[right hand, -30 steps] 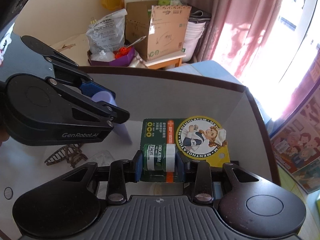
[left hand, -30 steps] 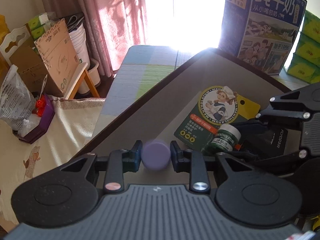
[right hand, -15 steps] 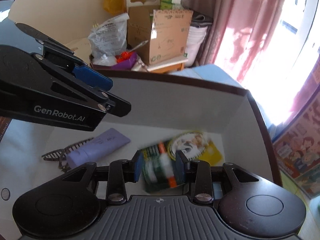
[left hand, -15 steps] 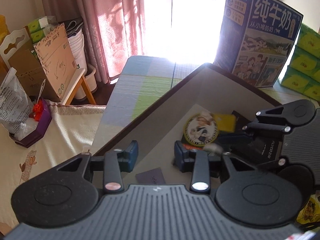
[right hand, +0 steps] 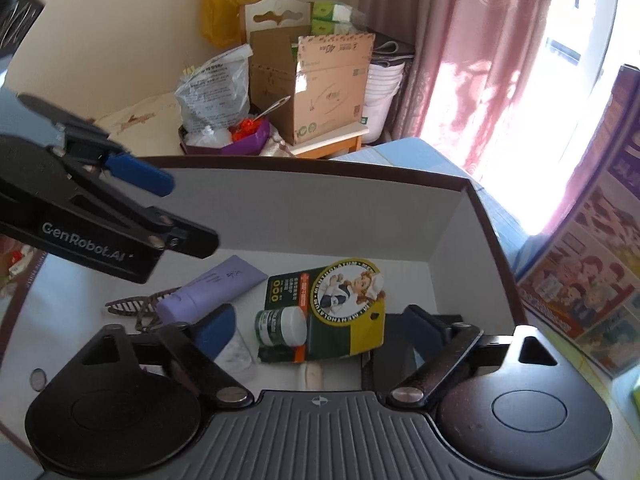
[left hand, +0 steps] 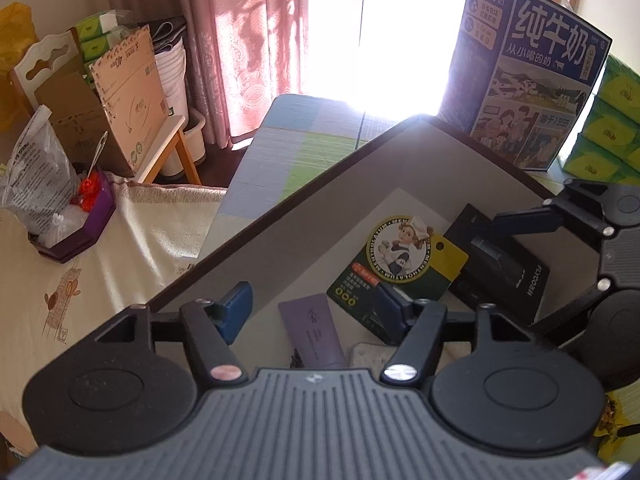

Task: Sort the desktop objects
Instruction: 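Open the left tool to drop the tube while the right tool releases the card, then withdraw both tools from the box toward the remaining table items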

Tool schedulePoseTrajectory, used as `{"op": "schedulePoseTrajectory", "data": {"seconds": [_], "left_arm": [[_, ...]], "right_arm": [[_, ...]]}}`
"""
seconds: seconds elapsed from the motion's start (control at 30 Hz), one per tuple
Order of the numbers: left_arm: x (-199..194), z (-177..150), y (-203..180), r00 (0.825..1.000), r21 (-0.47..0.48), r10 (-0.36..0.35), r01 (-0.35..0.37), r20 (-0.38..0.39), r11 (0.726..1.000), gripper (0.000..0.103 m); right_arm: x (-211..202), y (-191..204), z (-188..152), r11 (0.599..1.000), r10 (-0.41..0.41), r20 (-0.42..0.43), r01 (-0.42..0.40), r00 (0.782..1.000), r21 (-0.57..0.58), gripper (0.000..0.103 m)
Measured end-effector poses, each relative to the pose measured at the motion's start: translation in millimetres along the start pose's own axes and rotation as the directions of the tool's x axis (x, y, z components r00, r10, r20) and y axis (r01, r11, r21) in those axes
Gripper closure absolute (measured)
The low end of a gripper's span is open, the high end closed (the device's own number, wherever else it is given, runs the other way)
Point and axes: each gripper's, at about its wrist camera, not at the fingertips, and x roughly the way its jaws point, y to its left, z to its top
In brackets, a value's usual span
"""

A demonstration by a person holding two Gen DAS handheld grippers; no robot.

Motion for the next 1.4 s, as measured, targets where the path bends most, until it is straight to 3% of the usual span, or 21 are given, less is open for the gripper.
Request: {"op": "schedulePoseTrajectory", "data": {"seconds": [0.1, 0.17, 0.4, 0.6, 0.97, 1.4], "left_arm": [[-11.6, -5.9, -1.9, 1.0, -0.007, 0.008, -0.008, 0.004, 1.0, 0.028], [-20.6, -10.5, -4.6, 1.0, -0.008, 0.015, -0.015, 0.011, 1.0, 0.027], [-54.3, -26.5, -15.3, 0.999, -0.025, 0.035, -0.034, 0.036, 0.999, 0.017], [-82.6, -37.2, -23.0, 0.997, -0.052, 0.04, -0.037, 0.06, 0.998, 0.016], [-134.2, -58.8, -46.8, 0.982, -0.015, 0.113, -0.112, 0.148, 0.994, 0.007], [-176.0, -91.8, -54.9, 0.983, -0.068, 0.114, -0.105, 0.144, 0.992, 0.007]], "right_arm": [[-14.7, -1.8, -4.7, 0.999, -0.006, 0.021, 0.005, 1.0, 0.041, 0.004], [-23.8, -3.4, -7.0, 0.997, -0.011, 0.032, 0.008, 0.999, 0.074, 0.002], [-63.3, 2.1, -19.7, 0.991, -0.017, 0.075, 0.007, 0.997, 0.13, 0.002], [-90.2, 11.1, -29.1, 0.989, -0.032, 0.098, 0.018, 0.995, 0.148, 0.002], [-135.0, 27.3, -42.0, 0.98, -0.057, 0.146, 0.028, 0.988, 0.195, 0.002], [-178.5, 53.5, -63.5, 0.978, -0.065, 0.183, 0.026, 0.981, 0.209, 0.002]]}}
